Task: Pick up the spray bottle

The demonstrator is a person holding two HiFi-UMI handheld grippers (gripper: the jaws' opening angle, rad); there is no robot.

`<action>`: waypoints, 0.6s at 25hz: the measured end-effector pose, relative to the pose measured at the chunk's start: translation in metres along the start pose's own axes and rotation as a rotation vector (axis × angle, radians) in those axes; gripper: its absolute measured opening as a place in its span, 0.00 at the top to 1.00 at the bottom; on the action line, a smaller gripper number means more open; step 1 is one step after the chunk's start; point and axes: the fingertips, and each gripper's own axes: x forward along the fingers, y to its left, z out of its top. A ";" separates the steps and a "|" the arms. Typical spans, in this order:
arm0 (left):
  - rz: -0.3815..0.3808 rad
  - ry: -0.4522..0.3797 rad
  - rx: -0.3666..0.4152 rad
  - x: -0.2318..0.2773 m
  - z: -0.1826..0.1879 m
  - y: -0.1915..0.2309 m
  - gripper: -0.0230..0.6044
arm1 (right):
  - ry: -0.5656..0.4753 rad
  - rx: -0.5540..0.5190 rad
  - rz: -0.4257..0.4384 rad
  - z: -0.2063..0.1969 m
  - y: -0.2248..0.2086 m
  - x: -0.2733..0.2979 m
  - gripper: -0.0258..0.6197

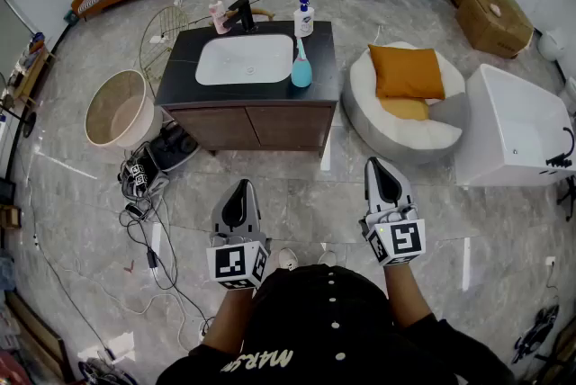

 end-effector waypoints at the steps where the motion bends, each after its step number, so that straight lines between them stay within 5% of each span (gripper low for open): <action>1: 0.000 -0.001 -0.002 0.000 0.000 0.000 0.94 | -0.002 0.000 0.001 0.001 0.000 0.000 0.97; 15: -0.029 -0.003 -0.005 -0.002 0.000 0.018 0.94 | 0.001 0.008 -0.049 -0.004 0.014 0.010 0.97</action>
